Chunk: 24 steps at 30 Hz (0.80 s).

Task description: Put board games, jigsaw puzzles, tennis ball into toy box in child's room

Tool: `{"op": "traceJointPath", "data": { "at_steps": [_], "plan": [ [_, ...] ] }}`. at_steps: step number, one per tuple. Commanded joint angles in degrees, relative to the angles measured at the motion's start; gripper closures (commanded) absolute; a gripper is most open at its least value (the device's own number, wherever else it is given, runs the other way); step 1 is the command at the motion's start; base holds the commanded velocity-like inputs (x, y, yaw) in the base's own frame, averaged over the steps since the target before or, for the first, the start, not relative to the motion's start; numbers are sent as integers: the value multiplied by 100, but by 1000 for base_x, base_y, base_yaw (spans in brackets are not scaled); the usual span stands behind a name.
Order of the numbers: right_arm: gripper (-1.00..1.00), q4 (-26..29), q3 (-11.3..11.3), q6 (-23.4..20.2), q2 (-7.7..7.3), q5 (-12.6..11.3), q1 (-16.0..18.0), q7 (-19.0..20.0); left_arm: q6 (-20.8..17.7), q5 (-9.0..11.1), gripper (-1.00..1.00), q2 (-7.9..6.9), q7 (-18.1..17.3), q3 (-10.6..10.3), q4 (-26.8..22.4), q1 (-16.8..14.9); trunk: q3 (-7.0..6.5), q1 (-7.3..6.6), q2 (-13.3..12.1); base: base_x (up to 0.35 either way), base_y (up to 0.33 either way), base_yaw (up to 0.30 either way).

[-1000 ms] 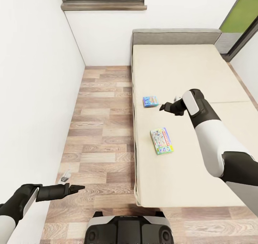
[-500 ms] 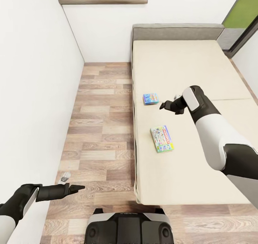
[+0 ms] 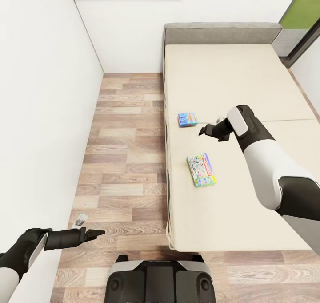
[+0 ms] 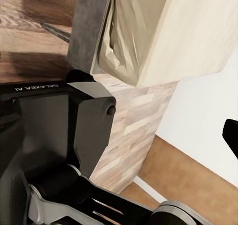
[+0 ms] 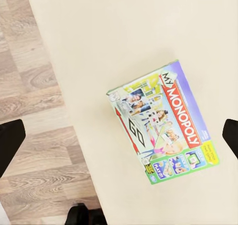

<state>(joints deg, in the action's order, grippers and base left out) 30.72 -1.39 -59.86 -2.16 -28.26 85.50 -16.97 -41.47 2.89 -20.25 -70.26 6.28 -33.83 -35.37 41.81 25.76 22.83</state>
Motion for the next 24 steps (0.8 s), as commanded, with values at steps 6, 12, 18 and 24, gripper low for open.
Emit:
{"op": "traceJointPath", "data": {
  "at_steps": [6, 12, 18, 24],
  "plan": [
    [-100, -47, -10, -14, 53, -53, 4, -58, -55, 48, -100, -93, -130, 26, -1, 2, 64, 3, 9, 0, 0, 0],
    [-100, -68, 67, -14, 78, -45, 8, -56, -62, 56, -100, -223, -679, 52, -5, -9, 120, 3, 9, 0, 0, 0],
    [-100, -74, 251, -14, 90, -41, 8, -52, -181, 45, -100, -442, -1676, 81, -419, -148, 177, 3, 9, 0, 0, 0],
    [-100, -70, 298, -14, 92, -46, 9, -52, -658, 40, -100, -562, -1974, 94, -994, -410, 234, 3, 9, 0, 0, 0]
  ]
}}
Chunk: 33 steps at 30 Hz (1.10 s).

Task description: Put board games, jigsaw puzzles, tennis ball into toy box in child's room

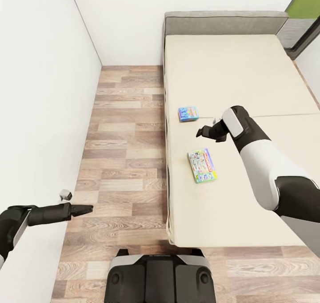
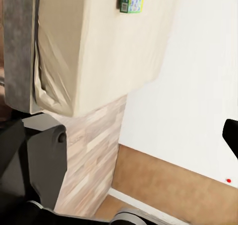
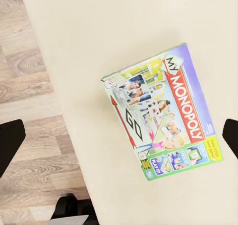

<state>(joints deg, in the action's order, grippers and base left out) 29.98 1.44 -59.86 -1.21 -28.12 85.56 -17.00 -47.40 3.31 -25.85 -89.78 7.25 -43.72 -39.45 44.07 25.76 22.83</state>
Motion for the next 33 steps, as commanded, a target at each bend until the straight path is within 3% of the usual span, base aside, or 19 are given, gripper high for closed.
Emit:
{"op": "traceJointPath", "data": {
  "at_steps": [1, 5, 11, 33],
  "plan": [
    [-100, 5, 19, -14, -3, -61, 5, -49, -160, -1, -100, -12, -22, 1, -78, -47, 16, 3, 9, 0, 0, 0],
    [-100, 24, 29, -14, 6, -62, 13, -49, -564, -1, -100, -32, -22, 7, -320, -462, 54, 3, 9, 0, 0, 0],
    [-100, 39, 37, -14, 52, -62, 20, -49, -729, -18, -100, -13, -22, 3, -390, -915, 111, 3, 9, 0, 0, 0],
    [-100, 41, 48, -14, 76, -62, 376, -49, -762, -45, -100, 10, -22, -53, -383, -1064, 319, 3, 9, 0, 0, 0]
  ]
}}
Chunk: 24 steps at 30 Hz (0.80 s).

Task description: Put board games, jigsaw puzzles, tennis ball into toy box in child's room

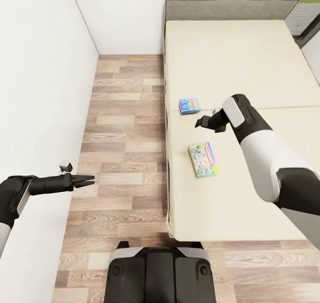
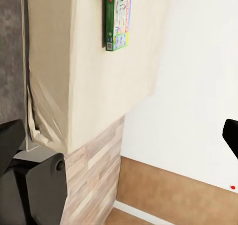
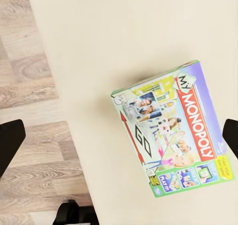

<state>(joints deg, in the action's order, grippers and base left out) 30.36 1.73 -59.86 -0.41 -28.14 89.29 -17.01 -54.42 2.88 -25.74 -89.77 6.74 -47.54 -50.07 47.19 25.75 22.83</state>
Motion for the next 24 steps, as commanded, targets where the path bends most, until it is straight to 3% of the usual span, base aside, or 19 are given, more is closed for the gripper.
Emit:
{"op": "traceJointPath", "data": {
  "at_steps": [1, 24],
  "plan": [
    [-100, -1, 19, -14, -7, -60, 28, -49, -61, -3, -100, -2, -23, -3, -1, -2, 16, 3, 9, 0, 0, 0],
    [-100, -46, 20, -14, -29, -44, 306, -53, -77, -6, -100, -2, -23, 10, -1, -3, 233, 3, 9, 0, 0, 0]
  ]
}}
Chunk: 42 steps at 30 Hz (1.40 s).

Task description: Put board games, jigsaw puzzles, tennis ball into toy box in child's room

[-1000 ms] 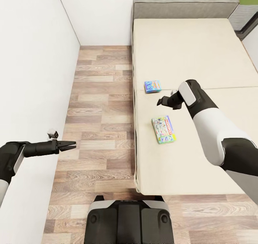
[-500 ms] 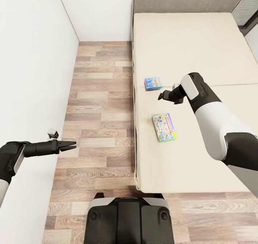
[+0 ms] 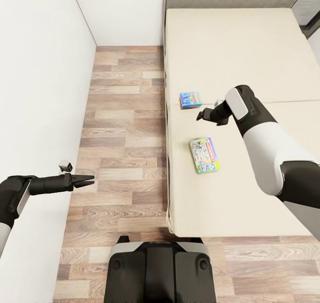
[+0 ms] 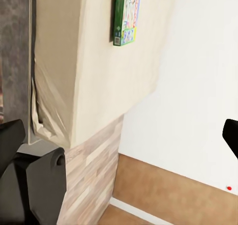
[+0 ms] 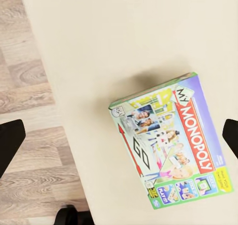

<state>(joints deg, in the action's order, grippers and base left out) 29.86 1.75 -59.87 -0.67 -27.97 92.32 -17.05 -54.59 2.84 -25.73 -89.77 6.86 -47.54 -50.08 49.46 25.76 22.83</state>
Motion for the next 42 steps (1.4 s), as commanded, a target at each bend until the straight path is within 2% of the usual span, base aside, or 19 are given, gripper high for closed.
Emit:
{"op": "traceJointPath", "data": {
  "at_steps": [1, 17, 25, 36, 42],
  "plan": [
    [-100, 3, 18, -13, -9, -61, 5, -49, -62, -1, -100, -3, -23, 0, -1, -2, 16, 3, 9, 0, 0, 0],
    [-100, 2, 36, -13, -70, -60, 73, -51, -91, 25, -100, -10, -23, 29, -10, -2, 167, 3, 9, 0, 0, 0],
    [-100, 2, 109, -13, -73, -59, 82, -49, -258, 60, -100, 8, -23, 29, -206, -8, 243, 3, 9, 0, 0, 0],
    [-100, 2, 130, -13, -66, -59, 84, -50, -447, 72, -100, 195, -23, 19, -817, -23, 346, 3, 9, 0, 0, 0],
    [-100, 2, 132, -13, -65, -59, 84, -47, -492, 84, -100, 242, -23, 25, -1000, -78, 403, 3, 9, 0, 0, 0]
  ]
}}
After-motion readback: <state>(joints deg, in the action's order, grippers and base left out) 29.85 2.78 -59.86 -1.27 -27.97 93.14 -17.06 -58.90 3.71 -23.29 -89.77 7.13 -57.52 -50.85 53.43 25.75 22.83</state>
